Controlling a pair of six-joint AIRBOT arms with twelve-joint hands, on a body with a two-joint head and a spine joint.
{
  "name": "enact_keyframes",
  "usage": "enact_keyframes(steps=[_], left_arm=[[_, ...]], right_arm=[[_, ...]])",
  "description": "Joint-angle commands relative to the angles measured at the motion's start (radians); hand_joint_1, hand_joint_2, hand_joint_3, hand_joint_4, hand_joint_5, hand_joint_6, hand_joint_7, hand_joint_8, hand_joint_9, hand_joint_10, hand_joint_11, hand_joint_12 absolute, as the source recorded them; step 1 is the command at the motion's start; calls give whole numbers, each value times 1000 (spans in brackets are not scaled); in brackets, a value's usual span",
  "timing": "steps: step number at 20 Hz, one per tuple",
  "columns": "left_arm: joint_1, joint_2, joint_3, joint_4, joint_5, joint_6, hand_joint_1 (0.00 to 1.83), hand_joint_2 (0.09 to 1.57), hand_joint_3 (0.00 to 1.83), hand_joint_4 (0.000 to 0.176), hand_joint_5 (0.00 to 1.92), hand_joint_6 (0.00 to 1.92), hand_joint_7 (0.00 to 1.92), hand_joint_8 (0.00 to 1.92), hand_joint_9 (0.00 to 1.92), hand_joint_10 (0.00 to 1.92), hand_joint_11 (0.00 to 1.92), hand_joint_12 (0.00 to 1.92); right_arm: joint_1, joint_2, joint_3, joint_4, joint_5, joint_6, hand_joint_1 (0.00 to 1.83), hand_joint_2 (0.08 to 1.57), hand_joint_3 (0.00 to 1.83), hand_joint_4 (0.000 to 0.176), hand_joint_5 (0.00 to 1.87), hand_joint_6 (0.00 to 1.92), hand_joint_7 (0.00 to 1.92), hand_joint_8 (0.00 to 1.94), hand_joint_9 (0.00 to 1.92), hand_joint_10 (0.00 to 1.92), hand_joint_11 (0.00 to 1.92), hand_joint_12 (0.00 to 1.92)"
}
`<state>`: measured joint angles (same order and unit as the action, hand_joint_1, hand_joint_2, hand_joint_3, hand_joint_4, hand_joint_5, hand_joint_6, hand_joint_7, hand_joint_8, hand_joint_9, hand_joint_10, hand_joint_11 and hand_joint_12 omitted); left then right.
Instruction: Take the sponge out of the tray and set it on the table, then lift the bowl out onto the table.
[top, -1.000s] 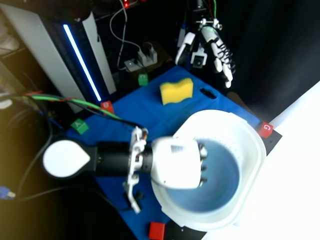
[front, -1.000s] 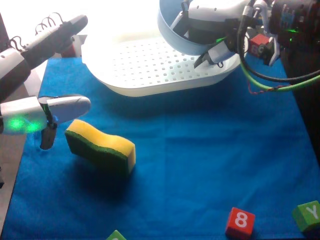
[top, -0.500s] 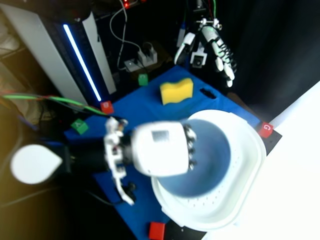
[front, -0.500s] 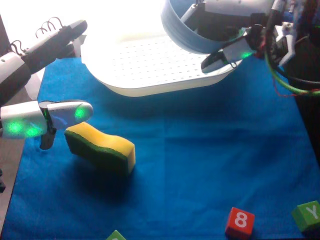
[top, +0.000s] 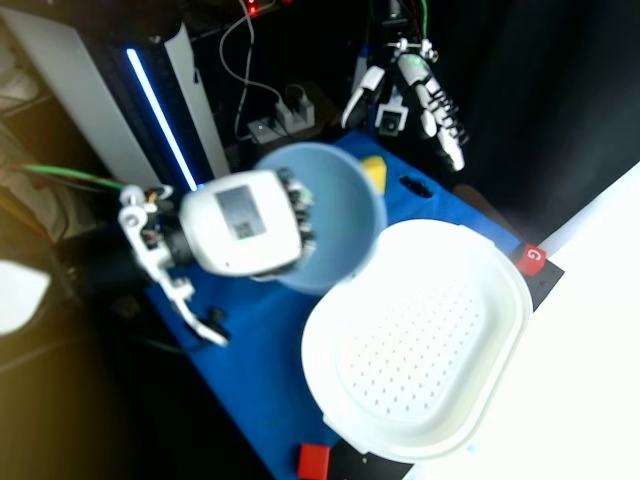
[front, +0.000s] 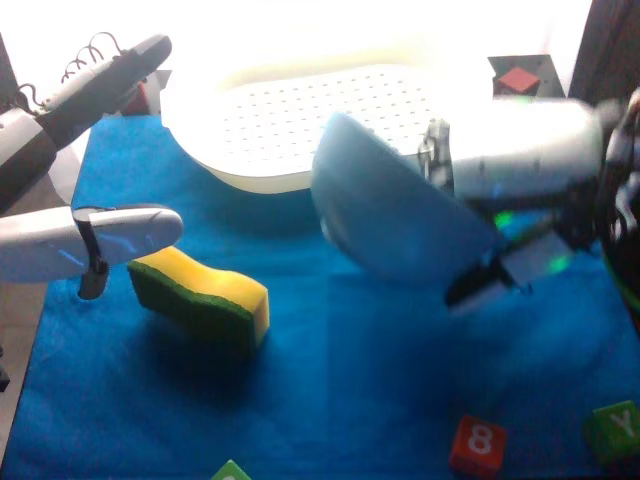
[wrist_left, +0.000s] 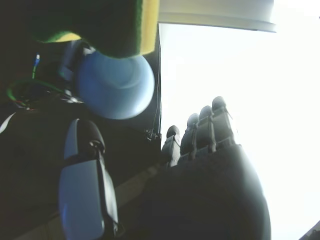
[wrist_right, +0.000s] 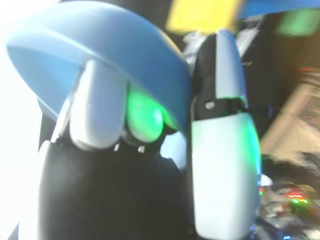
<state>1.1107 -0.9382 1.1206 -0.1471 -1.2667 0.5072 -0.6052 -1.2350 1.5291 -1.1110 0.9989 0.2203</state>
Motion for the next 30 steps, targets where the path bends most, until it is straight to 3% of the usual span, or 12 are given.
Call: enact_keyframes(steps=[1, 3, 7, 8, 10, 11, 13, 16, 20, 26, 27, 30], left_arm=[[-6, 6, -2, -12, -126, -6, 602, 1006, 8, 176, 0, 0, 0, 0, 0, 0, 91, 44], [-7, 7, -2, -12, -127, -6, 517, 1078, 9, 109, 0, 0, 0, 0, 25, 6, 121, 68], [-7, 7, -3, -13, -129, -6, 466, 1030, 0, 173, 0, 0, 0, 0, 0, 0, 3, 2], [-6, 7, -3, -14, -129, -6, 544, 1022, 0, 168, 0, 0, 0, 0, 0, 0, 38, 17], [-6, 5, -3, -15, -129, -5, 578, 1010, 0, 162, 0, 0, 0, 0, 0, 0, 42, 19], [-6, 5, -3, -15, -131, -5, 586, 1000, 0, 172, 0, 0, 0, 0, 0, 0, 54, 25], [-5, 6, -3, -15, -134, -5, 558, 1005, 0, 158, 0, 0, 0, 0, 0, 0, 91, 43], [-4, 5, -3, -16, -135, -5, 566, 1033, 5, 165, 0, 0, 0, 0, 0, 0, 9, 6], [-3, 5, -4, -18, -139, -5, 577, 992, 0, 160, 0, 0, 0, 0, 0, 0, 31, 18], [1, 9, -4, -20, -142, -6, 581, 985, 0, 145, 0, 0, 0, 0, 0, 0, 32, 14], [1, 11, -4, -20, -144, -6, 500, 1003, 1, 96, 0, 0, 0, 0, 17, 6, 137, 62], [1, 16, -5, -25, -166, -5, 483, 1019, 5, 82, 1, 0, 0, 0, 0, 0, 101, 56]], right_arm=[[6, -5, 8, 106, 64, 16, 1417, 1259, 24, 159, 1091, 1921, 1520, 1941, 1699, 1921, 1757, 1921], [-32, -23, 23, 101, 57, 29, 1446, 1242, 13, 162, 1185, 1921, 1515, 1941, 1696, 1921, 1751, 1921], [-59, -27, 28, 74, 6, 33, 1368, 1217, 0, 175, 1145, 1921, 1365, 1941, 1495, 1921, 1580, 1921], [-59, -27, 23, 74, 6, 34, 1153, 1239, 2, 0, 930, 1921, 1178, 1941, 1339, 1921, 1417, 1921], [-59, -27, 3, 74, 11, 34, 876, 1332, 10, 31, 605, 1605, 683, 1567, 783, 1697, 758, 1818], [-59, -27, -2, 75, 12, 34, 415, 1288, 0, 0, 344, 836, 363, 948, 411, 1158, 363, 1492], [-59, -26, -7, 91, 19, 33, 261, 1153, 0, 45, 202, 91, 245, 106, 328, 259, 14, 970], [-59, -9, -7, 155, 52, 33, 239, 1042, 0, 134, 16, 1, 82, 2, 132, 13, 0, 583], [-59, 9, -7, 214, 79, 33, 120, 1084, 6, 70, 15, 5, 62, 13, 70, 12, 0, 2], [-65, 57, -18, 349, 182, 10, 167, 1080, 6, 52, 0, 0, 0, 0, 0, 0, 0, 0], [-71, 76, -32, 391, 203, -17, 191, 1074, 0, 35, 0, 0, 0, 0, 0, 0, 0, 0], [-135, 142, -79, 552, 289, -112, 349, 1036, 0, 32, 84, 8, 106, 9, 89, 12, 76, 29]])
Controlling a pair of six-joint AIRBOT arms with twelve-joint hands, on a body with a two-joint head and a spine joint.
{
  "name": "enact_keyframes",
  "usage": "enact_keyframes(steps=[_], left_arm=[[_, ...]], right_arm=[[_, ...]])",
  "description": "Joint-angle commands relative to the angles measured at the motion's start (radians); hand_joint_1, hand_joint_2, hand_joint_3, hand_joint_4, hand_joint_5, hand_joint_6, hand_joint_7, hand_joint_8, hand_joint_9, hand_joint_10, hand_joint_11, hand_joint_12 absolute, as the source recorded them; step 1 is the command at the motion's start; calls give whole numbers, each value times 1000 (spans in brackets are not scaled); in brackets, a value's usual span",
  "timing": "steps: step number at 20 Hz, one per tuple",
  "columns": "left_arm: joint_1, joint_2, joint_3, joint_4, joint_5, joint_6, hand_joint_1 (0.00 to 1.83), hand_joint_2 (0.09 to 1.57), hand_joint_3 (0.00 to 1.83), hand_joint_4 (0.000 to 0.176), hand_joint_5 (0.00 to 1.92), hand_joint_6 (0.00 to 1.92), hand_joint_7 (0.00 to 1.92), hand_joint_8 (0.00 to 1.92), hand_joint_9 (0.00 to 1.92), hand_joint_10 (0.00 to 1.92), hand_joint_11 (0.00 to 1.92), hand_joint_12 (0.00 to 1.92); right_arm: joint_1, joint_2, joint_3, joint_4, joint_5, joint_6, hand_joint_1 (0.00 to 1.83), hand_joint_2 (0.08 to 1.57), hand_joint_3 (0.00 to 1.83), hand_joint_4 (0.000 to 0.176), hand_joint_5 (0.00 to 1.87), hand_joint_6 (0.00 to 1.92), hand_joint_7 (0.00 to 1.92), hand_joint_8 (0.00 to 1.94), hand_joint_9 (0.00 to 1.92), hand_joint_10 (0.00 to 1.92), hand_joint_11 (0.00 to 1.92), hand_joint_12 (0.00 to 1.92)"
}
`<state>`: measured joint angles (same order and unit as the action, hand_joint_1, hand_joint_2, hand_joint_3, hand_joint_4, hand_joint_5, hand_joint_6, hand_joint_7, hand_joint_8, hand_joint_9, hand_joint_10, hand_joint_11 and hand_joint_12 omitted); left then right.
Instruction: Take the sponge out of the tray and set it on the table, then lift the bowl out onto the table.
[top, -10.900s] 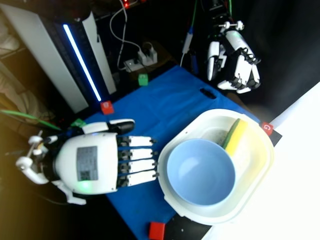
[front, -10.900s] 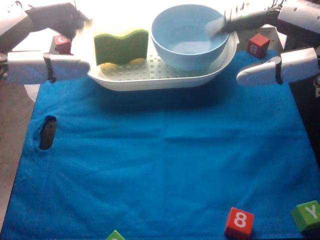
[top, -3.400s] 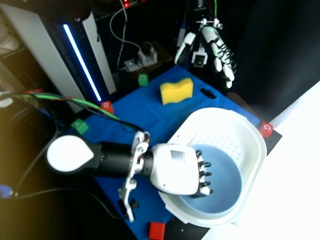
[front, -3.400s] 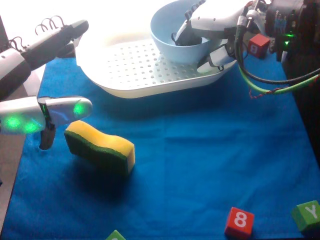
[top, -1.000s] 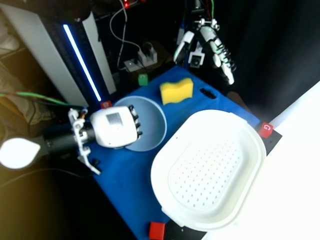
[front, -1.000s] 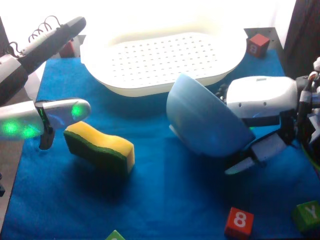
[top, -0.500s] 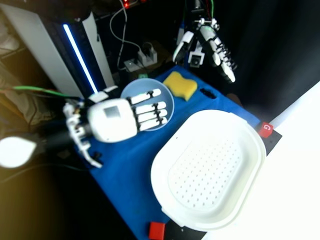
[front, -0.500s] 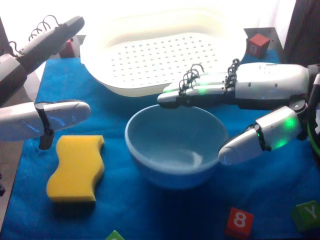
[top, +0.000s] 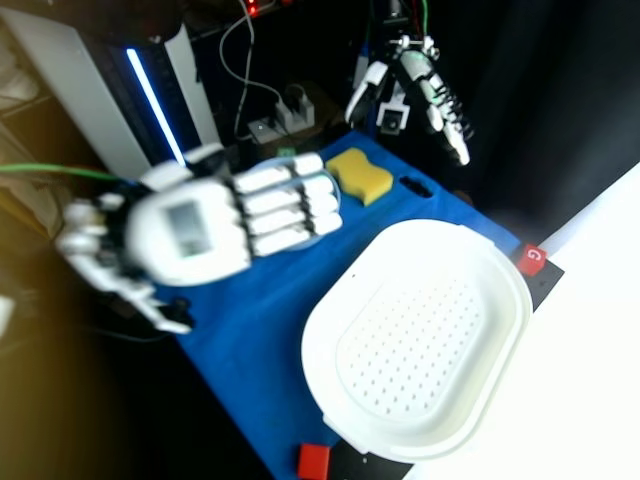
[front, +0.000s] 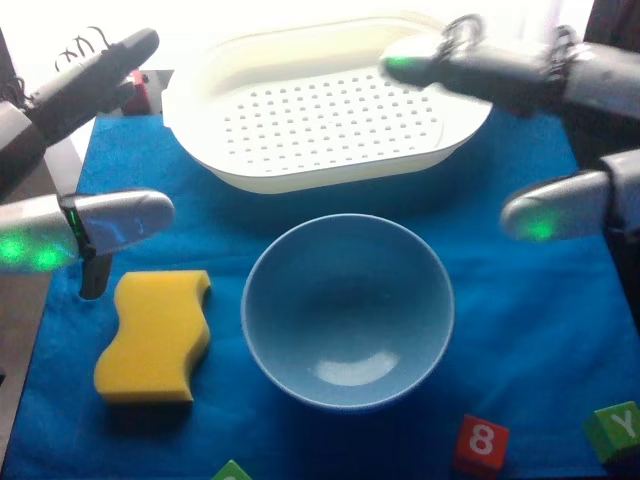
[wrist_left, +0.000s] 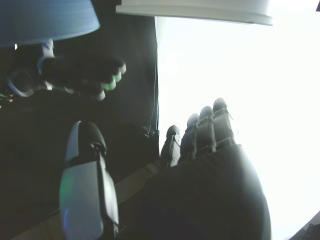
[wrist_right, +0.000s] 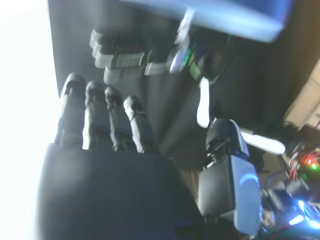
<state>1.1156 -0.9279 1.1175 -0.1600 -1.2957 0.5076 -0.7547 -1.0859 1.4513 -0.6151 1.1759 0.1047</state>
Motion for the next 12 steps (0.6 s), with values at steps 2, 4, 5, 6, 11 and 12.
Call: enact_keyframes(steps=[2, 4, 5, 6, 11, 12], left_arm=[[-2, 8, -7, -15, -156, -6, 534, 1025, 6, 96, 4, 1, 0, 0, 0, 0, 139, 80], [3, 10, -14, -17, -184, -6, 479, 1070, 7, 102, 34, 3, 0, 0, 13, 2, 80, 281], [7, 12, -18, -18, -200, -6, 565, 1073, 2, 76, 48, 3, 0, 0, 2, 0, 15, 202], [10, 13, -22, -20, -214, -6, 595, 1092, 4, 53, 26, 7, 0, 0, 0, 0, 2, 40], [38, 13, -44, -46, -277, -5, 582, 1099, 1, 78, 0, 0, 0, 0, 0, 0, 13, 6], [39, 12, -47, -49, -288, -5, 548, 1102, 2, 113, 0, 0, 0, 0, 0, 0, 38, 17]], right_arm=[[-32, 21, -22, 144, 176, -24, 288, 1058, 9, 66, 115, 1, 118, 1, 117, 3, 120, 39], [-97, 49, -52, 241, 243, -62, 323, 1008, 0, 163, 90, 0, 64, 0, 55, 0, 49, 5], [-138, 54, -59, 295, 292, -66, 314, 1018, 0, 161, 80, 0, 54, 0, 27, 0, 9, 0], [-175, 56, -66, 338, 329, -66, 286, 1059, 11, 149, 54, 0, 45, 0, 22, 0, 1, 0], [-353, 45, -95, 579, 493, -72, 342, 1112, 9, 175, 59, 11, 20, 7, 0, 0, 0, 0], [-382, 45, -101, 615, 516, -72, 339, 1082, 0, 174, 74, 13, 21, 5, 0, 0, 0, 0]])
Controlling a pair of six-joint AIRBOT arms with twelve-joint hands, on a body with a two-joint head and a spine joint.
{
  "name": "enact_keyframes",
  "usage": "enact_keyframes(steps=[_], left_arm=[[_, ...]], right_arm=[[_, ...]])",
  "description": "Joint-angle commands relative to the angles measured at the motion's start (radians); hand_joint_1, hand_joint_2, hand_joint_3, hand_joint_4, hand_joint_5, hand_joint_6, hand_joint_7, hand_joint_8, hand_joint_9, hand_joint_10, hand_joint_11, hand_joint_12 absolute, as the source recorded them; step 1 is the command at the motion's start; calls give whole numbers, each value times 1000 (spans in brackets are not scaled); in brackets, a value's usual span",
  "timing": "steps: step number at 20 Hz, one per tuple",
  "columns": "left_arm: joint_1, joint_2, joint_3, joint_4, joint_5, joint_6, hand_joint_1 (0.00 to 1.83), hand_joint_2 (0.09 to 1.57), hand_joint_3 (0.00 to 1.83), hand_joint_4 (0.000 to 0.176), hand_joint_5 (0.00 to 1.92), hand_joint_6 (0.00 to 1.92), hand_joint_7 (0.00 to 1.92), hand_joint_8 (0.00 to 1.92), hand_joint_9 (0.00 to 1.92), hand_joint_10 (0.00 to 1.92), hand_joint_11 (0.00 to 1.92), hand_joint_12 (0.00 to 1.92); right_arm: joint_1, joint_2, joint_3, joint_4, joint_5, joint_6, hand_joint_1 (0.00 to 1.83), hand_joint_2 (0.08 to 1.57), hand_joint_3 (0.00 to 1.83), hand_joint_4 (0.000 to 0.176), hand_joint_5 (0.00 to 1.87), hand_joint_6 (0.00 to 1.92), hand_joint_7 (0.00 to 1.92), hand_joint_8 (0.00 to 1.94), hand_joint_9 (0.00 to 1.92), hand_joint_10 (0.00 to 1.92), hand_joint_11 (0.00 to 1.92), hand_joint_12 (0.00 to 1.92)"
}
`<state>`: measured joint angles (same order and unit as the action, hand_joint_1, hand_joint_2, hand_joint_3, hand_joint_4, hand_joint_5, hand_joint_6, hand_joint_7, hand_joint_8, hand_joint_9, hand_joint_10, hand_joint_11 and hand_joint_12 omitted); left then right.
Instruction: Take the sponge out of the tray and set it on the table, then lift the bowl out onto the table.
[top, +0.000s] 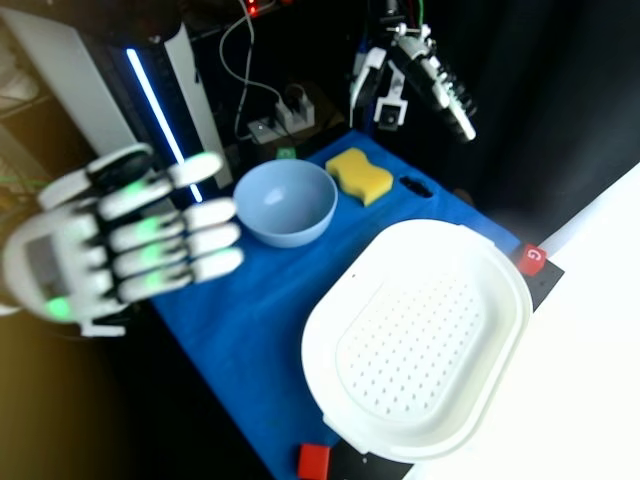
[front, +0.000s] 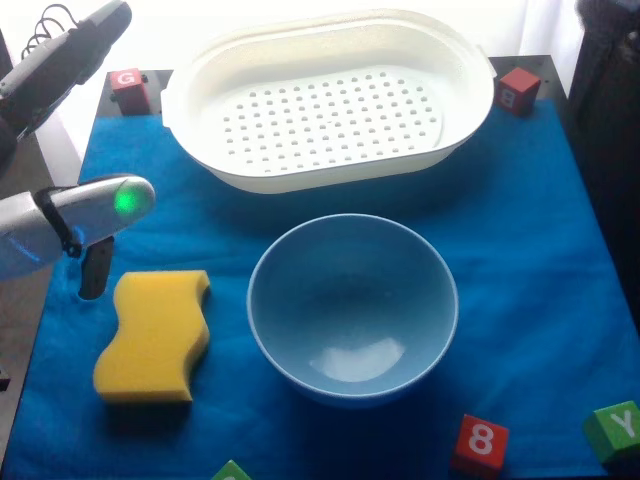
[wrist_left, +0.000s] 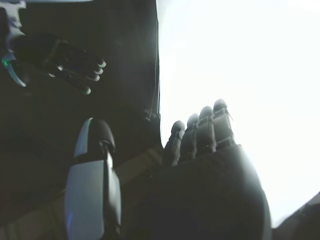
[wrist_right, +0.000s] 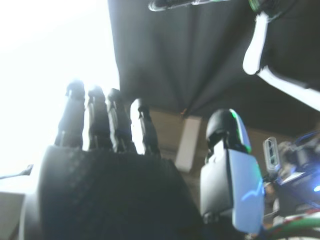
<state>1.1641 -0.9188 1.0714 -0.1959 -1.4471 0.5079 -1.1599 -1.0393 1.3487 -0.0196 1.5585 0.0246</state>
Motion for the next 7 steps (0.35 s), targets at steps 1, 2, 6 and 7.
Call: enact_keyframes(steps=[1, 2, 6, 7], left_arm=[[-9, 2, -3, -16, -147, -5, 600, 1131, 12, 115, 17, 6, 0, 0, 0, 0, 50, 24], [-7, 1, -5, -20, -155, -5, 600, 1131, 12, 115, 17, 6, 0, 0, 0, 0, 50, 24], [-4, -6, 4, -41, -206, -5, 445, 1059, 0, 169, 34, 11, 0, 0, 0, 0, 22, 17], [-11, -5, 9, -41, -227, -5, 445, 1059, 0, 169, 34, 11, 0, 0, 0, 0, 22, 17]], right_arm=[[-6, 1, -8, 52, 156, 8, 337, 1071, 0, 176, 70, 9, 15, 2, 0, 0, 0, 0], [-19, 3, -12, 65, 165, 8, 337, 1071, 0, 176, 70, 9, 15, 2, 0, 0, 0, 0], [-25, -5, -9, 79, 203, 8, 304, 1004, 0, 142, 0, 0, 17, 6, 4, 1, 0, 0], [-25, -7, -6, 71, 203, 8, 304, 1004, 0, 142, 0, 0, 17, 6, 4, 1, 0, 0]])
